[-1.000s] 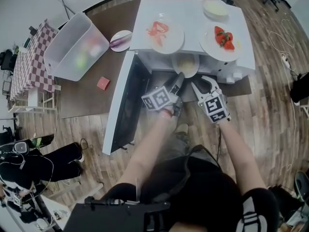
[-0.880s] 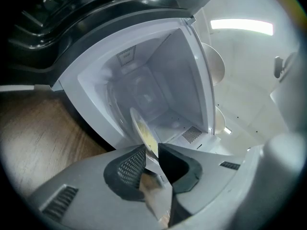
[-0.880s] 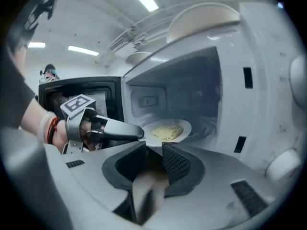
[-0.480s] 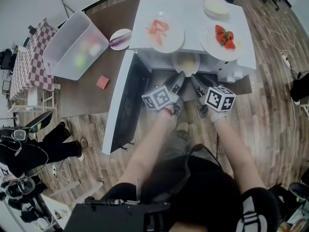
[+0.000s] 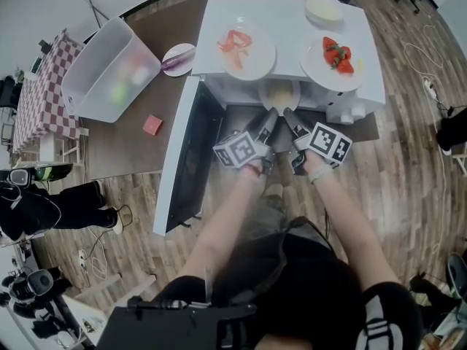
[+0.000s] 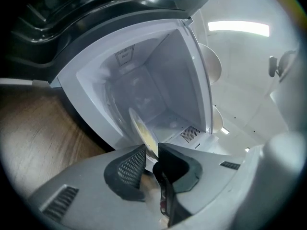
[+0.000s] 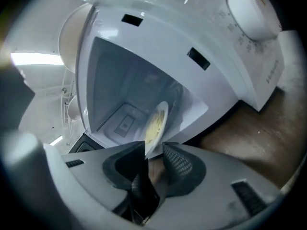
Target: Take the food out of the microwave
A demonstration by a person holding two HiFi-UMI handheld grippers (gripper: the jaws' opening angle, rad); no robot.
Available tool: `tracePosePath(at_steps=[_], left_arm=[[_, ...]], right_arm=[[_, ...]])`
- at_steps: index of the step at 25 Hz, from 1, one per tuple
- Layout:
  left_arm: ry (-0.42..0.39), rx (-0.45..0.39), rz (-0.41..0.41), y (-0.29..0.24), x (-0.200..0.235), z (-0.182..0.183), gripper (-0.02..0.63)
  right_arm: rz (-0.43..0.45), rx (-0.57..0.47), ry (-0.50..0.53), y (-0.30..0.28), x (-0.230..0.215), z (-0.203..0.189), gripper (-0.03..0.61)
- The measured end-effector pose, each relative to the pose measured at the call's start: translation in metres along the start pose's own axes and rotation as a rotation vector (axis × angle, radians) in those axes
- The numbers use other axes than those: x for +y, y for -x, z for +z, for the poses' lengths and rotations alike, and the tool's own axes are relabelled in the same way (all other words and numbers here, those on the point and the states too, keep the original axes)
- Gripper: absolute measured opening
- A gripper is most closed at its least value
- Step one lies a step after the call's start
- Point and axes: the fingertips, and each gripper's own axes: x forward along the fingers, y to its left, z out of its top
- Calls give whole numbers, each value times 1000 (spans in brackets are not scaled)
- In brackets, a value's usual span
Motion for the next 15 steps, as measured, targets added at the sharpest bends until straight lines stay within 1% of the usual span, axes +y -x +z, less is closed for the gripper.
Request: tracePosePath(at_steps=[2, 4, 6, 9, 11, 15], left_arm=[[-1, 4, -11, 0, -3, -2, 80], [-19, 8, -14, 0, -4, -3, 67], [-26, 10, -15, 2, -5, -3, 64], [-4, 8, -15, 4, -3, -4, 66], [13, 6, -8, 6, -2, -7, 66], [13, 2, 19, 10, 0, -14, 67]], right_arm=[[9, -1, -21, -2, 2, -2, 123], [11, -4, -48, -3, 2, -3, 120], [16, -10, -79, -3, 1, -5, 106], [30, -18, -117, -3, 0, -7, 88], [27, -13, -127, -3, -1, -9, 77], [9, -7, -117, 1, -3, -13, 67]])
